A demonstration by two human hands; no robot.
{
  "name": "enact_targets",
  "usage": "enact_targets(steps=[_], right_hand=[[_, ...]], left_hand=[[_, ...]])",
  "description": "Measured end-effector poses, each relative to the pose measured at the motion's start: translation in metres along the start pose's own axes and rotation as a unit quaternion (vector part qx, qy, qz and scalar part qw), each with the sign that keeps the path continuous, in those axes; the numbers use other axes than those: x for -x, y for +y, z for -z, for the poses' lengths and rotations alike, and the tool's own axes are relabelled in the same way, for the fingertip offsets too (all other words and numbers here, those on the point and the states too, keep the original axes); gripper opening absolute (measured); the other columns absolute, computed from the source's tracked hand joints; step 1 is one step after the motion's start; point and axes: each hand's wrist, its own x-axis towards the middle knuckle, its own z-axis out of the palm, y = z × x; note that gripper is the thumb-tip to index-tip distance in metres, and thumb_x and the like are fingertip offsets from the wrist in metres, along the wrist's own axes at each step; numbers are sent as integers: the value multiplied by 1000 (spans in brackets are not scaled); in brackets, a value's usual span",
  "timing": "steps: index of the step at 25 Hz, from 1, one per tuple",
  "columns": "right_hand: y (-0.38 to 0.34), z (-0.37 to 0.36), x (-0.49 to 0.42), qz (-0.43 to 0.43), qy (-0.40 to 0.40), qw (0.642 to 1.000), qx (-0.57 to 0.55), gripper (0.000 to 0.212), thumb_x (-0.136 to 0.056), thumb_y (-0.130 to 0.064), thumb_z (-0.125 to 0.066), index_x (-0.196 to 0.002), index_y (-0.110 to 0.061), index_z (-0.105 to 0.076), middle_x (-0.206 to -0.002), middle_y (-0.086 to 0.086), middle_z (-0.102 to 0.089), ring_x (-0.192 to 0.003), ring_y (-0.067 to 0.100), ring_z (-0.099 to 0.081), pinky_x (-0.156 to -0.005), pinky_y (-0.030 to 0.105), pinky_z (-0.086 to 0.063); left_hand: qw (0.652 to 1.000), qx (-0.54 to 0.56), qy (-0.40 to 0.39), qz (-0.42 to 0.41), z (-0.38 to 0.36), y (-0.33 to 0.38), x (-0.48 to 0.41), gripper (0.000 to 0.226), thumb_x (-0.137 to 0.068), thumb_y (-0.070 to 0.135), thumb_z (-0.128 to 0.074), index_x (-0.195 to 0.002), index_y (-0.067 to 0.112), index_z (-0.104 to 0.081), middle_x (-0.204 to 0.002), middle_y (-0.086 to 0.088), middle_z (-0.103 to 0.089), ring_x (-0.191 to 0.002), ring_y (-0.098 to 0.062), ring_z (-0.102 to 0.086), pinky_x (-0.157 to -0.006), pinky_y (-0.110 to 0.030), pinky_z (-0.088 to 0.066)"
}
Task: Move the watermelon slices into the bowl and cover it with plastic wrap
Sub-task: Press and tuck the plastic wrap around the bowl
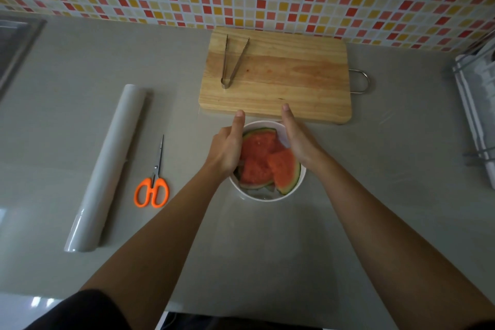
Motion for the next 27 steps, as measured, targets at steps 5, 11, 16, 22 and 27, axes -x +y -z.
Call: enact_targets(steps=[5, 11, 16, 22, 27], right_hand=[[-1, -2, -2, -17, 28, 999, 7, 112, -62, -89, -13, -120, 2, -43, -123, 22, -56, -113, 35, -53, -100, 50, -38], [-5, -3, -3, -64, 31, 996, 50, 103, -68, -84, -11, -116, -5, -55, -107, 6, -64, -91, 17, -59, -79, 36, -39], [-22, -6, 3, -68, 28, 986, 149, 77, -65, -86, -3, -48, -23, -42, -58, 3, -48, -53, 18, -46, -50, 32, -27], [-17, -6, -2, -77, 29, 972, 218, 104, -59, -88, 4, -71, -11, -65, -81, 9, -63, -75, 25, -55, -66, 33, -35], [-13, -7, 5, -60, 77, 960, 262, 94, -71, -83, -5, -64, -8, -61, -68, 6, -52, -68, 24, -48, -71, 33, -33]], left_hand=[[994, -85, 55, -48, -4, -2, -1, 72, -81, 76, -14, -65, 22, -60, -74, -1, -61, -73, -15, -58, -80, -40, -49], [993, -75, 67, -66, -1, -11, 0, 96, -74, 80, -11, -72, 2, -66, -73, -10, -64, -73, -22, -61, -81, -45, -50], [990, -76, 87, -78, -1, -17, 1, 87, -78, 77, -11, -62, 8, -62, -65, -5, -58, -69, -18, -56, -64, -33, -40], [983, -120, 115, -83, 0, -15, 4, 74, -81, 74, -8, -51, 22, -51, -62, 0, -50, -78, -30, -54, -78, -38, -39], [969, -181, 138, -99, -3, -10, 6, 78, -82, 71, -4, -46, 17, -48, -54, -4, -52, -74, -33, -57, -74, -39, -39]])
